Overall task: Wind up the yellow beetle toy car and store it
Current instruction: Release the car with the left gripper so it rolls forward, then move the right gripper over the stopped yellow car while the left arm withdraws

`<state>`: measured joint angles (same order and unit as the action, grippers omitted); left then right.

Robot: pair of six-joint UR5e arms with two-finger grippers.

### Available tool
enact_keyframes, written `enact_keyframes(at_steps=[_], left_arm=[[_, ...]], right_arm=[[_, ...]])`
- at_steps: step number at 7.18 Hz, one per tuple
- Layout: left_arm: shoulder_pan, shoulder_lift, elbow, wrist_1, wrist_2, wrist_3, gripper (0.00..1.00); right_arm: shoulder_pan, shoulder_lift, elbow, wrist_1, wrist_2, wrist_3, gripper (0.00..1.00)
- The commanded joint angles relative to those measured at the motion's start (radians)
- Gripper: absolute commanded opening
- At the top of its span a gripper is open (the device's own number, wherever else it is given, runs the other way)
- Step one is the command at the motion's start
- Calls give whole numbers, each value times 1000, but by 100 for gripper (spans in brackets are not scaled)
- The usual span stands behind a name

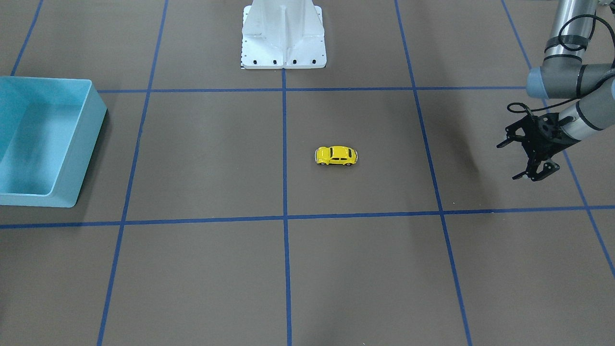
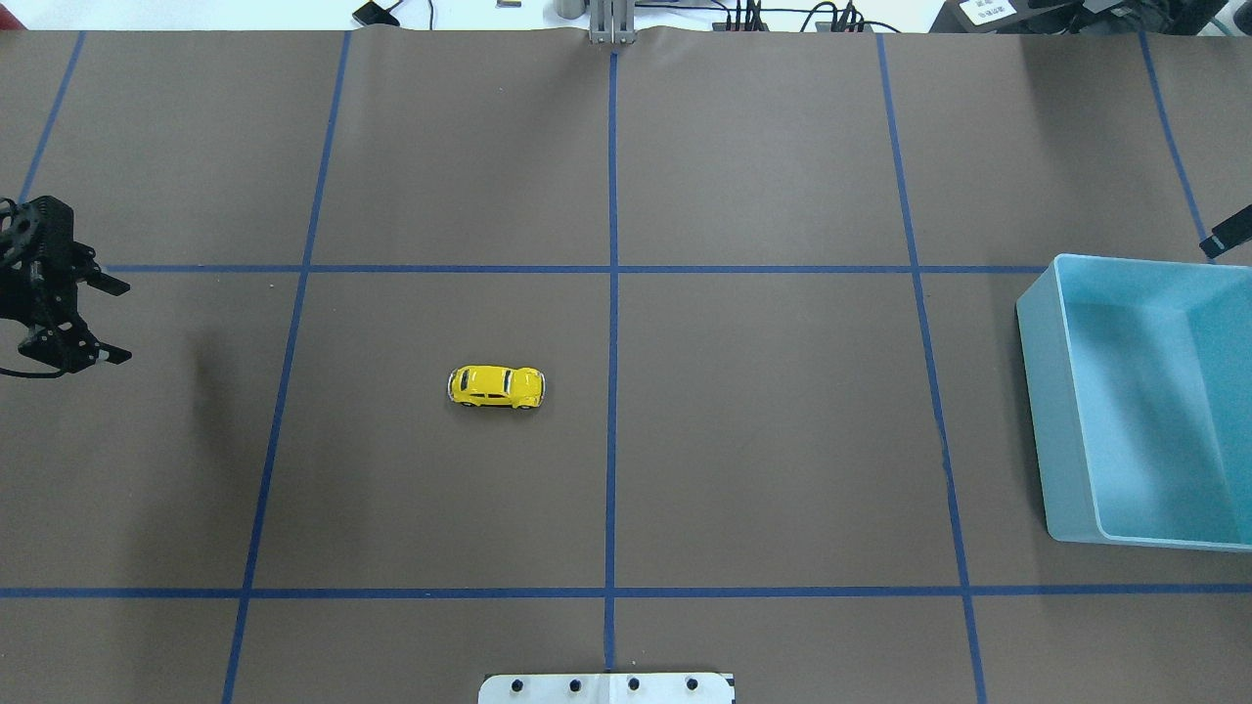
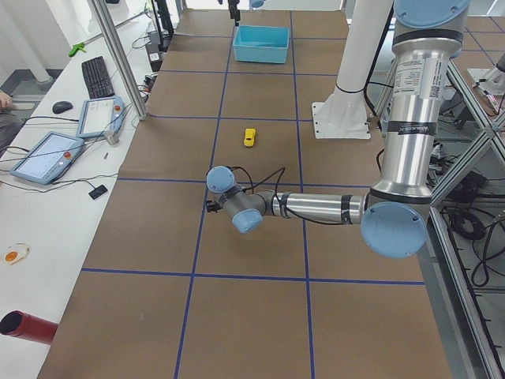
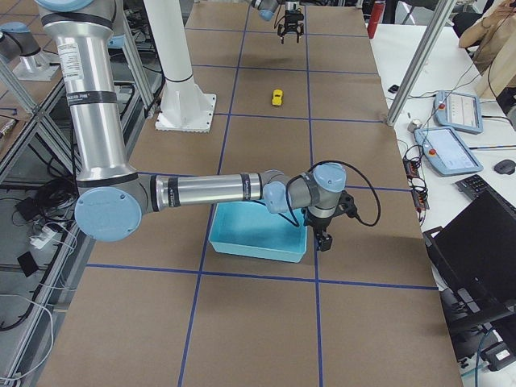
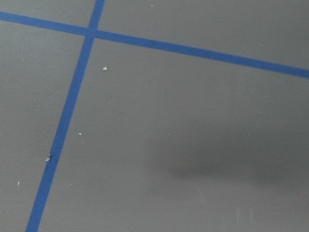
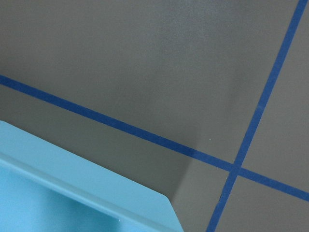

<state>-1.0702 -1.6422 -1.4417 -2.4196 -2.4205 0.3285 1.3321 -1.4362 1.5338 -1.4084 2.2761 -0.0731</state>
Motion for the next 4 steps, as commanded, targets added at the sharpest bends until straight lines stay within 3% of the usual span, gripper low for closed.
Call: enact_keyframes(at_steps=[1, 4], left_arm=[[-11, -13, -11, 58, 6, -167, 100], [-155, -31, -16, 329, 8, -266, 100]], right_arm=[[-48, 8, 86, 8, -4, -4, 100], [-126, 144, 100, 8, -45, -2, 100]])
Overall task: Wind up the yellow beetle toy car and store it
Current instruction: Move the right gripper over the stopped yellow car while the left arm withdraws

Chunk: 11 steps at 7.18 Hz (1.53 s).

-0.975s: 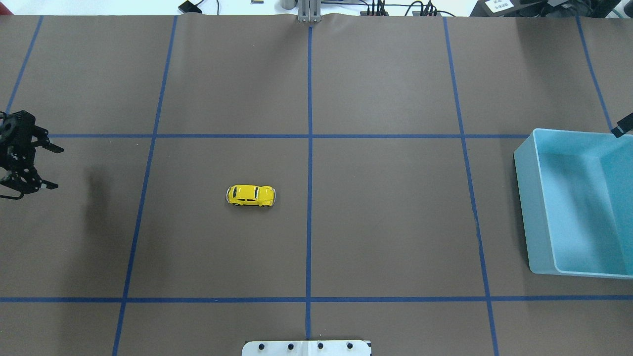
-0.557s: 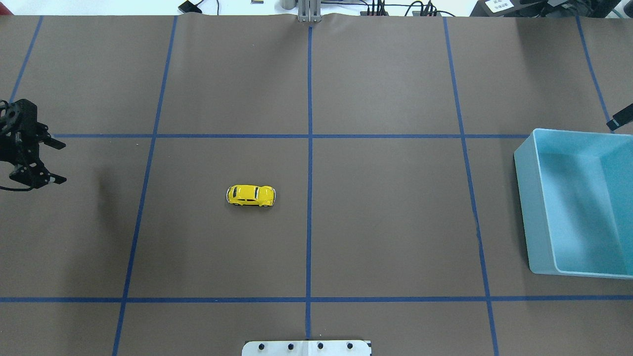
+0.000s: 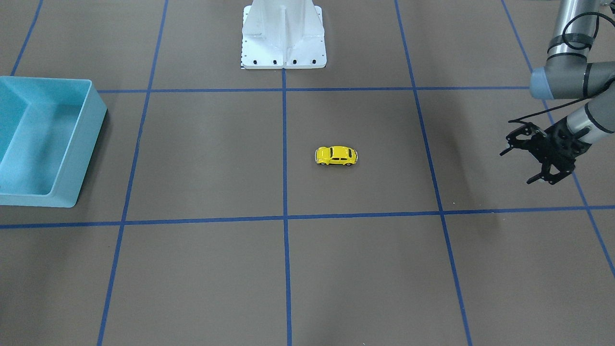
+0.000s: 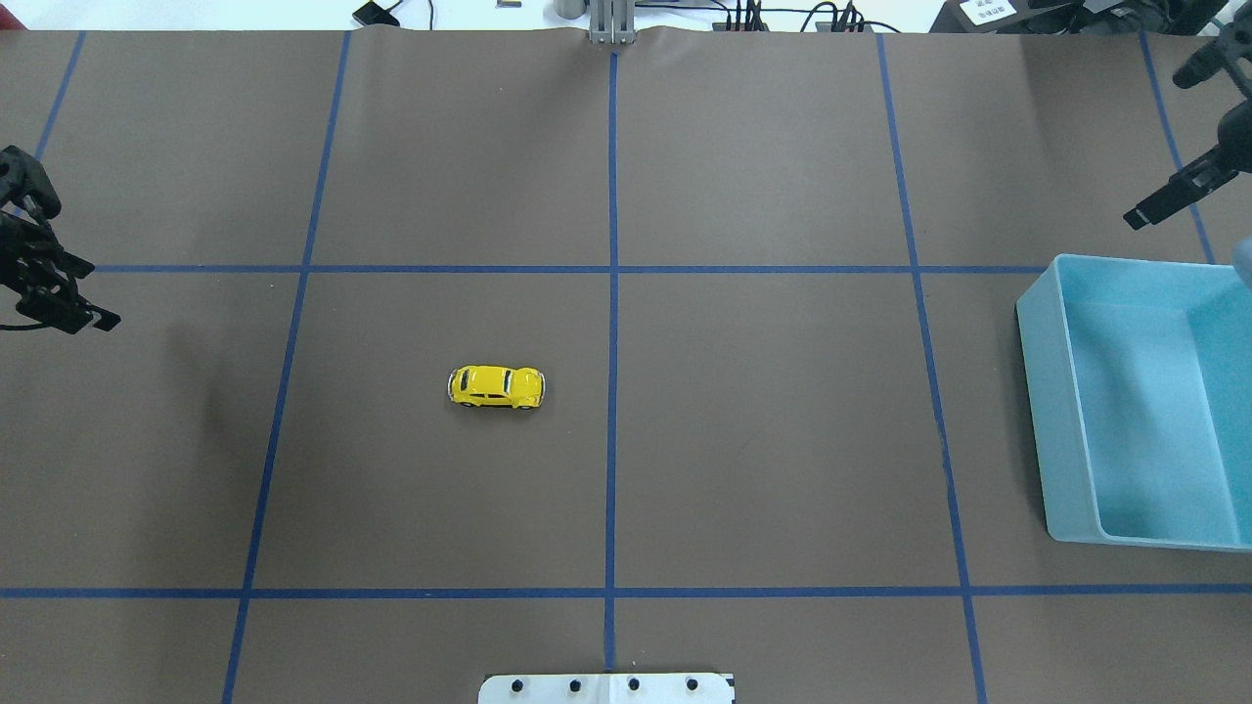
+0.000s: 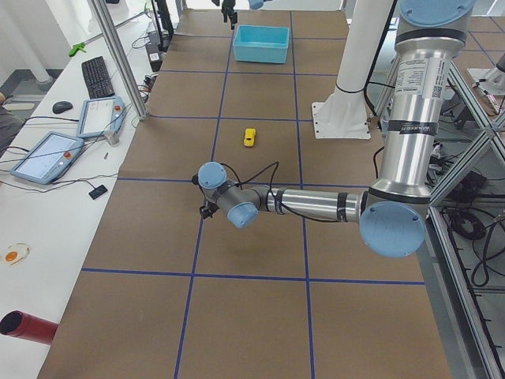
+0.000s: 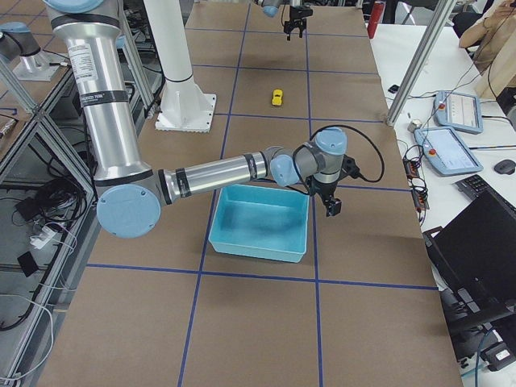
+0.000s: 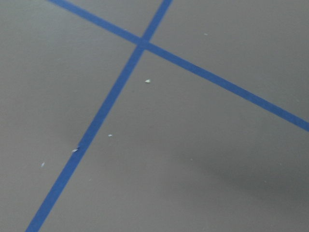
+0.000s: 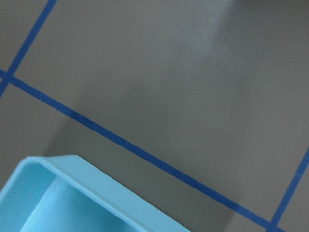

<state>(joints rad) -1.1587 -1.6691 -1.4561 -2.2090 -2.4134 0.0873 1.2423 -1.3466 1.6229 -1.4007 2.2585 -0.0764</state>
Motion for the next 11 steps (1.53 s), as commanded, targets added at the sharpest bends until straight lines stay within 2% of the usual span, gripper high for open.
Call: enact_keyframes(at_steps=[1, 2, 3, 4, 5, 7, 8, 9, 10, 11], left_arm=[[-125, -4, -1, 202, -1, -26, 100], [-171, -4, -1, 268, 0, -27, 100], [-208, -4, -1, 355, -1, -26, 100], [-228, -1, -22, 405, -1, -26, 100], [-234, 11, -51, 455, -1, -30, 100], [-295, 52, -56, 460, -3, -53, 100], [-321, 104, -62, 459, -3, -54, 100], [-349, 123, -64, 465, -3, -55, 100], [-357, 143, -64, 468, -1, -55, 100], [-377, 138, -66, 523, 0, -57, 100]], right_arm=[[-59, 58, 31, -1, -49, 3, 100], [-102, 63, 64, 0, -83, 1, 100], [-191, 73, 122, 2, -200, 3, 100], [-269, 104, 130, 0, -229, 10, 100], [-303, 133, 136, 0, -215, 12, 100], [-416, 164, 195, -1, -197, 12, 100], [-478, 250, 184, -32, -198, 12, 100], [-566, 292, 183, -32, -214, 9, 100], [-607, 366, 122, -32, -212, 9, 100], [-648, 436, 74, -32, -220, 10, 99]])
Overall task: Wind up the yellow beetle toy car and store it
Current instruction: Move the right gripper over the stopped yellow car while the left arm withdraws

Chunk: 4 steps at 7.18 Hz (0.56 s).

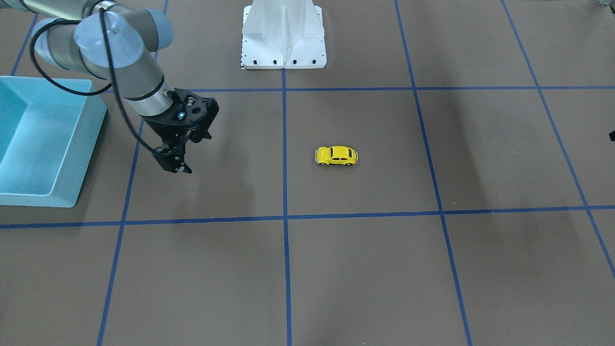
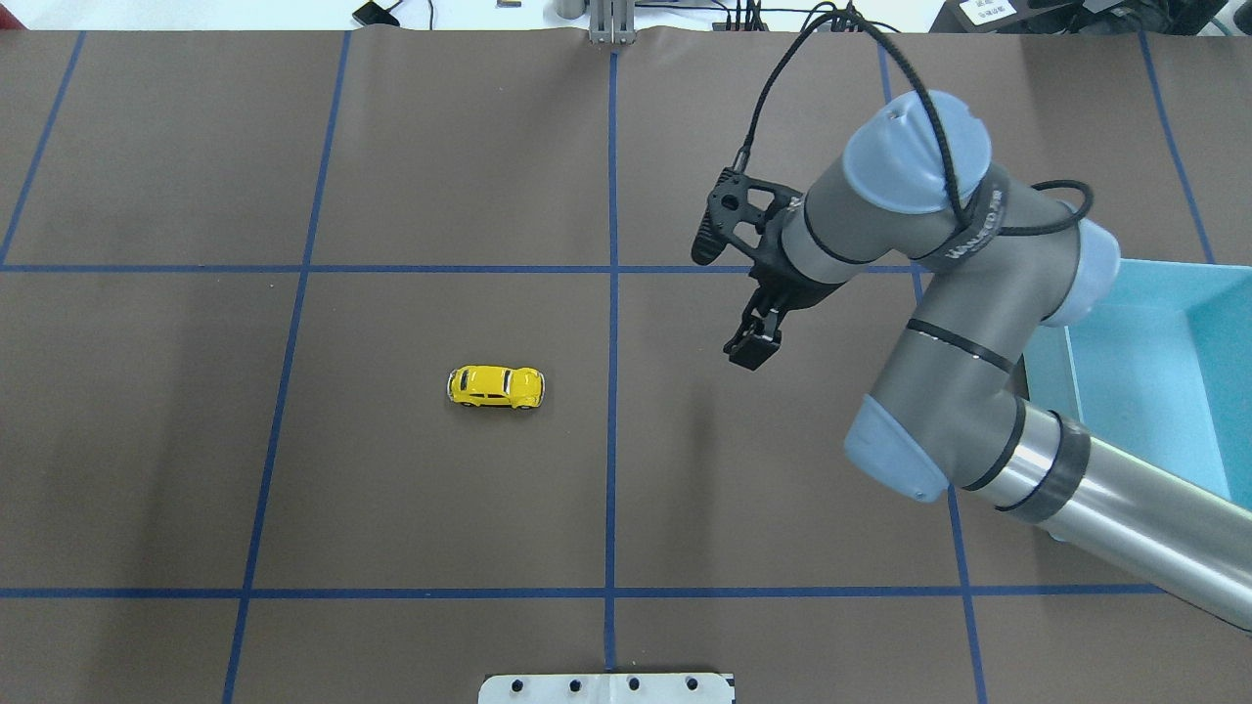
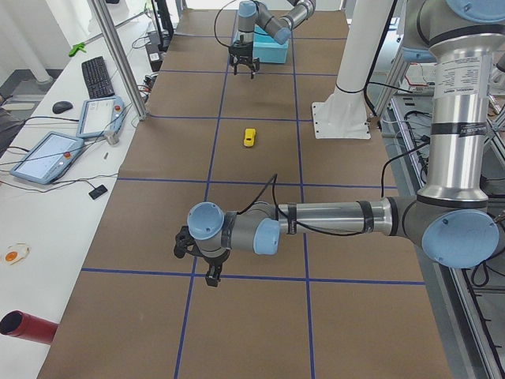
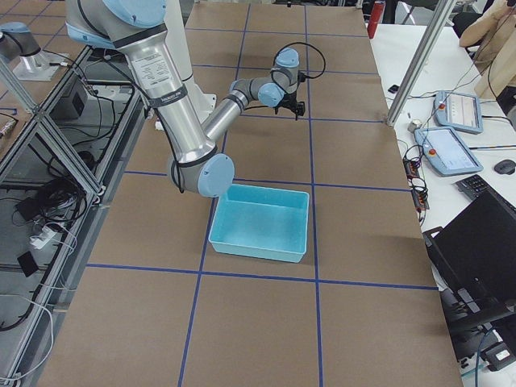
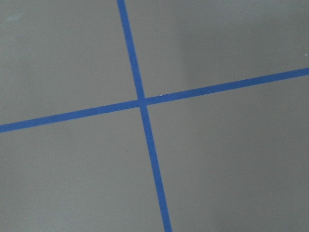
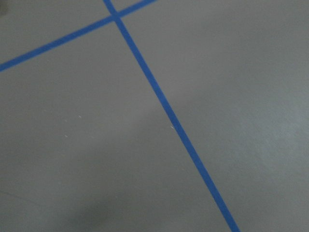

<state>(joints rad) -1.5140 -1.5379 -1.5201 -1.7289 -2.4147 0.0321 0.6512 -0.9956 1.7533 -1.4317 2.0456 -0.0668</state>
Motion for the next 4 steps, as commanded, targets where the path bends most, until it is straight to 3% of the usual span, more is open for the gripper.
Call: enact_keyframes(at_steps=[1, 4], left_arm=[[-34, -14, -17, 142, 6, -3, 100], [-35, -18, -66, 183, 81, -1, 100]], right_arm=[[-111, 163, -128, -3, -69, 2, 99], [-200, 453, -455, -1, -178, 19, 97]])
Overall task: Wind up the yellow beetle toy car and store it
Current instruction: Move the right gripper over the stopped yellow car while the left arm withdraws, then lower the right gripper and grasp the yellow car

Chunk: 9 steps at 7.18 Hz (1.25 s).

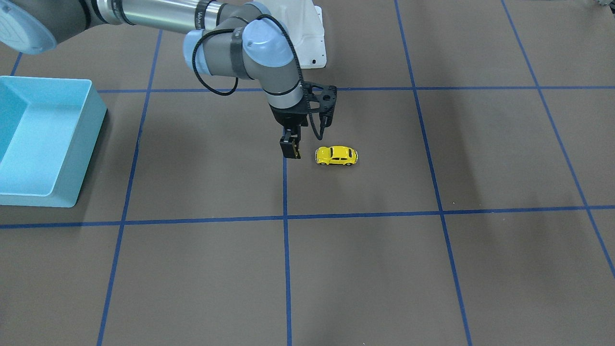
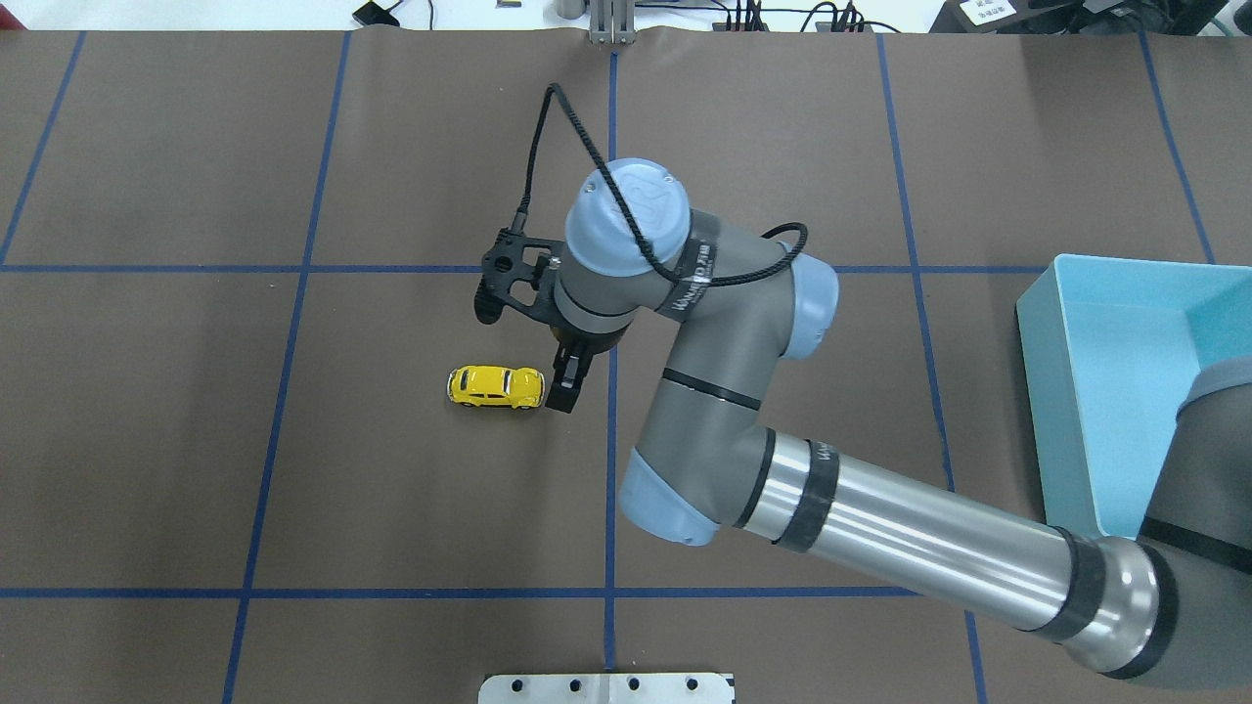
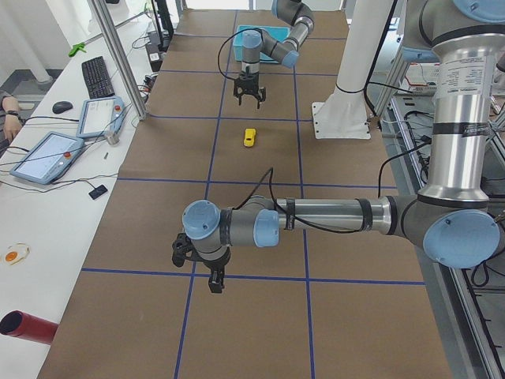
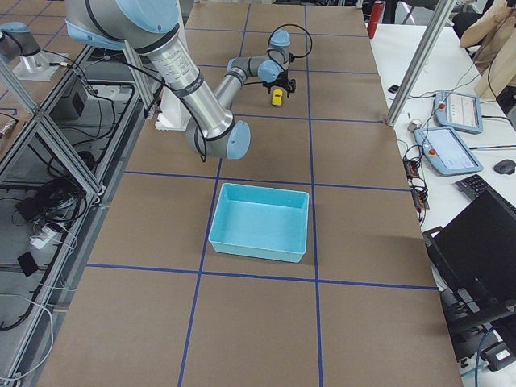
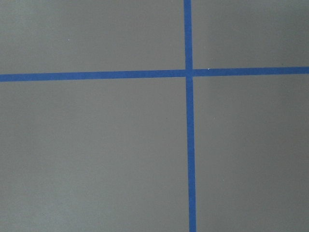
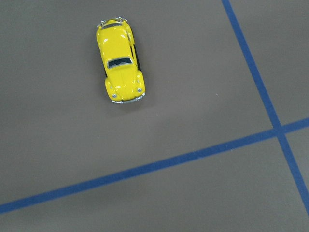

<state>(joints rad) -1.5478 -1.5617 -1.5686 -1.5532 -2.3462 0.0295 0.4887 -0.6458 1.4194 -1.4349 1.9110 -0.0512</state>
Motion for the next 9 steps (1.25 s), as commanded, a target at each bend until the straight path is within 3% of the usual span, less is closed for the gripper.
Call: enact_keyframes(at_steps=[1, 2, 4, 9], left_arm=[[-2, 8, -16, 2, 13, 3, 100], [0, 8, -18, 2, 13, 1, 100], [0, 6, -13, 1, 13, 3, 100], [0, 5, -11, -1, 13, 3, 100]], right_arm=[[-60, 106, -122, 4, -62, 2, 97], [-83, 98, -131, 5, -84, 2, 97], [-85, 77, -187, 129, -112, -7, 97], [-114, 136, -260, 139, -184, -6, 97]])
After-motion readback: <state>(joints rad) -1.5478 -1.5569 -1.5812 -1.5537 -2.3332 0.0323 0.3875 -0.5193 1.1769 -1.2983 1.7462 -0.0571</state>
